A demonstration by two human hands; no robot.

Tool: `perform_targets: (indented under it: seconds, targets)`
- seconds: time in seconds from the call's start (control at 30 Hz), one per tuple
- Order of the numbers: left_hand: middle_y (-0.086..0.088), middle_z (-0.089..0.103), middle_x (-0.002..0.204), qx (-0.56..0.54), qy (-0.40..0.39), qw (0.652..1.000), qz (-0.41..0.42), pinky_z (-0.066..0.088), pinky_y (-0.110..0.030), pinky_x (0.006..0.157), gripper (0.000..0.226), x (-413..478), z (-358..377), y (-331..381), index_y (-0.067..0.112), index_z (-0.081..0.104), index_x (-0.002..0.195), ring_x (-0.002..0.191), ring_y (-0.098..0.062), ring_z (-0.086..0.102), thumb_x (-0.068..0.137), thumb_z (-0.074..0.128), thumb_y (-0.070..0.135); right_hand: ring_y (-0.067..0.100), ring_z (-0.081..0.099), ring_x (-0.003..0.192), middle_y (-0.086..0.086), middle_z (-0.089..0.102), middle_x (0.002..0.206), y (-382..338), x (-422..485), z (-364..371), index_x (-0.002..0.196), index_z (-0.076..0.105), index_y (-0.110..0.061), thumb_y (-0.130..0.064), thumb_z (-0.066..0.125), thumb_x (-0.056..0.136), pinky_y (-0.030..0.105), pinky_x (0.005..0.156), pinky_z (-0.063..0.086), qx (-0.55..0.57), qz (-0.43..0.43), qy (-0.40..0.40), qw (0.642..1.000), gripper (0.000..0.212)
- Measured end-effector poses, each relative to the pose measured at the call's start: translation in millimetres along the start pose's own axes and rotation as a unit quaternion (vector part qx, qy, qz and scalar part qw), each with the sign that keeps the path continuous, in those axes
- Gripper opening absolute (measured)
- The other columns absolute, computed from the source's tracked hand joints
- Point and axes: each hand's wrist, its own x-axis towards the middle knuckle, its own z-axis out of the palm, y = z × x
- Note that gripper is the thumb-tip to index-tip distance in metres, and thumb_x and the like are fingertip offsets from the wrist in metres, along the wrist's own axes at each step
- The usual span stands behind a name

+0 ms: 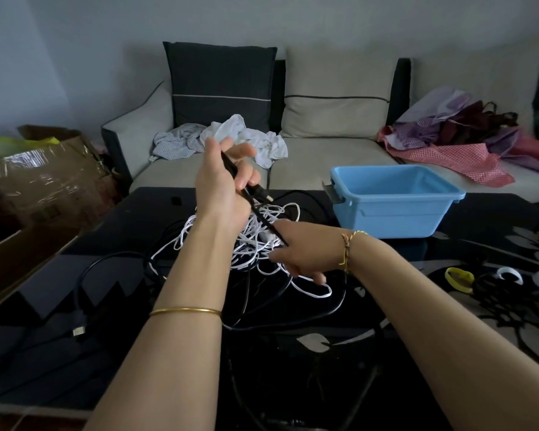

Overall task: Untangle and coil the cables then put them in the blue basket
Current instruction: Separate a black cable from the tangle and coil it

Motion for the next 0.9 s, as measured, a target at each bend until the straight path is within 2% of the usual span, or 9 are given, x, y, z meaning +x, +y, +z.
perform_targets:
  seconds: [0.2, 0.33, 0.4, 0.5, 0.67, 0.7, 0.77, 0.83, 0.9]
  targets:
    - [-0.006, 0.06, 0.061, 0.254, -0.013, 0.961, 0.106, 0.035, -0.027, 0.052, 0.048, 3, -11, -12, 0.015, 0.064, 0.07, 0.036, -0.01, 0.033, 0.104, 0.033, 0.029, 0.014, 0.045, 0.03, 0.006, 0.055, 0.06, -13, -23, -12, 0.09, 0.053, 0.009, -0.003, 0.045, 0.089, 0.016, 0.031, 0.032, -0.067, -0.04, 0.009, 0.997, 0.015]
    - [-0.003, 0.067, 0.073, 0.419, -0.068, 0.895, 0.135, 0.036, -0.027, 0.054, 0.019, -5, -13, -26, 0.021, 0.05, 0.095, 0.043, -0.008, 0.04, 0.103, 0.035, 0.028, 0.017, 0.046, 0.044, 0.007, 0.059, 0.064, -22, -31, -20, 0.086, 0.06, 0.008, -0.006, 0.053, 0.085, 0.019, 0.039, 0.033, -0.13, -0.068, 0.076, 0.986, 0.016]
    - [0.004, 0.063, 0.07, 0.519, -0.085, 0.84, 0.137, 0.04, -0.033, 0.065, 0.016, -7, -13, -29, 0.022, 0.048, 0.089, 0.054, -0.008, 0.049, 0.101, 0.039, 0.028, 0.018, 0.05, 0.066, 0.005, 0.059, 0.078, -22, -30, -24, 0.093, 0.065, -0.001, -0.009, 0.058, 0.081, 0.026, 0.054, 0.03, -0.169, -0.07, 0.143, 0.973, 0.015]
    - [0.006, 0.057, 0.067, 0.686, -0.077, 0.715, 0.11, 0.04, -0.033, 0.077, 0.024, -7, -13, -30, 0.013, 0.047, 0.091, 0.072, -0.02, 0.055, 0.1, 0.037, 0.033, 0.018, 0.053, 0.092, -0.003, 0.051, 0.091, -15, -28, -35, 0.104, 0.065, -0.015, -0.011, 0.06, 0.082, 0.025, 0.074, 0.039, -0.194, -0.04, 0.223, 0.954, 0.022]
    - [-0.002, 0.061, 0.059, 0.769, -0.145, 0.619, 0.057, 0.034, -0.033, 0.064, 0.032, -7, -10, -23, 0.016, 0.044, 0.079, 0.052, -0.011, 0.052, 0.1, 0.034, 0.038, 0.03, 0.058, 0.1, 0.005, 0.061, 0.107, 8, -24, -46, 0.104, 0.067, -0.025, -0.033, 0.062, 0.086, 0.029, 0.069, 0.038, -0.274, 0.033, 0.318, 0.907, 0.02]
    - [-0.002, 0.059, 0.055, 0.766, -0.163, 0.621, 0.035, 0.033, -0.032, 0.062, 0.035, -8, -10, -21, 0.015, 0.044, 0.074, 0.051, -0.011, 0.051, 0.1, 0.034, 0.037, 0.031, 0.058, 0.1, 0.006, 0.062, 0.107, 12, -23, -47, 0.105, 0.066, -0.027, -0.038, 0.059, 0.088, 0.03, 0.068, 0.036, -0.294, 0.045, 0.337, 0.893, 0.022]
    - [0.002, 0.051, 0.045, 0.714, -0.202, 0.669, -0.022, 0.033, -0.028, 0.054, 0.042, -10, -10, -19, 0.014, 0.048, 0.07, 0.04, -0.011, 0.042, 0.102, 0.033, 0.036, 0.031, 0.058, 0.1, 0.005, 0.063, 0.106, 20, -22, -49, 0.106, 0.066, -0.029, -0.045, 0.051, 0.091, 0.03, 0.066, 0.034, -0.313, 0.051, 0.369, 0.874, 0.027]
    - [0.005, 0.041, 0.038, 0.627, -0.227, 0.737, -0.109, 0.028, -0.023, 0.045, 0.045, -15, -7, -18, 0.012, 0.058, 0.085, 0.037, -0.013, 0.031, 0.102, 0.03, 0.042, 0.029, 0.059, 0.099, 0.004, 0.062, 0.105, 27, -21, -49, 0.107, 0.065, -0.028, -0.048, 0.045, 0.093, 0.031, 0.065, 0.032, -0.319, 0.049, 0.394, 0.861, 0.032]
    - [0.006, 0.033, 0.04, 0.574, -0.253, 0.76, -0.169, 0.025, -0.02, 0.041, 0.049, -19, -4, -16, 0.007, 0.06, 0.105, 0.038, -0.01, 0.025, 0.1, 0.032, 0.047, 0.028, 0.06, 0.095, 0.003, 0.062, 0.101, 35, -19, -47, 0.107, 0.063, -0.025, -0.051, 0.04, 0.094, 0.03, 0.062, 0.032, -0.322, 0.044, 0.423, 0.845, 0.036]
